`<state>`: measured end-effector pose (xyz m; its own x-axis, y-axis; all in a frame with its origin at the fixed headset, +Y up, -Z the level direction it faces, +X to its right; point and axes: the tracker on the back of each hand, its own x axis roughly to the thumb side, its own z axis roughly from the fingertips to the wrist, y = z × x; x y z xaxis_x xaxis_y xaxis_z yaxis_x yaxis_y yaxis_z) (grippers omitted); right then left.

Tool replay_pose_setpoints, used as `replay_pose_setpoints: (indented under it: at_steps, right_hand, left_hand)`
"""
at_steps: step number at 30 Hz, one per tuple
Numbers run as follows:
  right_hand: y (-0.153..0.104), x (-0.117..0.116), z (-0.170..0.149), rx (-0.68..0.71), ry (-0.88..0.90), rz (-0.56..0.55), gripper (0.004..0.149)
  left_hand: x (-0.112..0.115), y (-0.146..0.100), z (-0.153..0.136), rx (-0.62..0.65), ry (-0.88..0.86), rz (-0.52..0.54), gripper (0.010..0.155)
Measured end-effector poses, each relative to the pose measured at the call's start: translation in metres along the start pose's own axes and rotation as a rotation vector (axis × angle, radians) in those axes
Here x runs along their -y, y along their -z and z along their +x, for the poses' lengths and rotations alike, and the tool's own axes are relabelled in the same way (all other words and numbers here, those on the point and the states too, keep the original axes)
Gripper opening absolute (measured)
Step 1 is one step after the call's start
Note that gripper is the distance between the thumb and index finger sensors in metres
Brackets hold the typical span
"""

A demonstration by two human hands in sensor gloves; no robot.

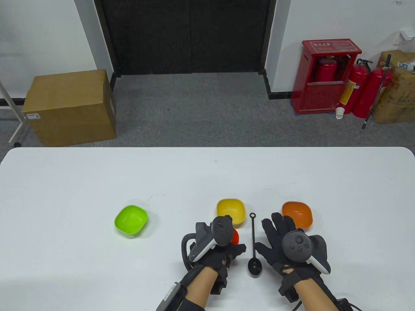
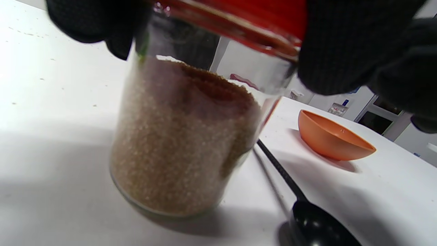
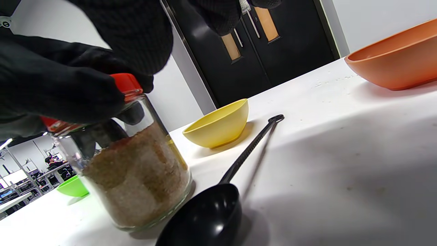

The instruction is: Scoop brown sugar granules from jar into dishes

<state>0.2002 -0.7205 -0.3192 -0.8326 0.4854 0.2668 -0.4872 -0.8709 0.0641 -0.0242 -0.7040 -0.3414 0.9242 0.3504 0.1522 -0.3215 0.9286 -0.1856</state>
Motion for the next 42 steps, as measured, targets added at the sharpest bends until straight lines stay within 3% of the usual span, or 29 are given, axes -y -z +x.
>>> replay_pose_setpoints:
  at_steps: [10,20,29,42]
  right_hand:
    - [0.0,0.001,0.0,0.002,0.006,-0.003,0.077]
    - [0.008,0.003,0.027,0.07,0.015,-0.007,0.077]
    - [0.023,-0.007,0.073,0.139,0.032,-0.001,0.078]
    - [0.04,-0.039,0.103,0.056,-0.045,0.096,0.086]
  left_hand:
    - [-0.003,-0.001,-0.003,0.003,-0.012,-0.058,0.102]
    - [-0.006,-0.009,-0.046,0.137,-0.303,-0.188,0.113]
    - [0.023,-0.004,-0.092,0.115,-0.484,-0.226,0.111]
    - [0.05,-0.003,-0.082,0.134,-0.519,-0.193,0.112]
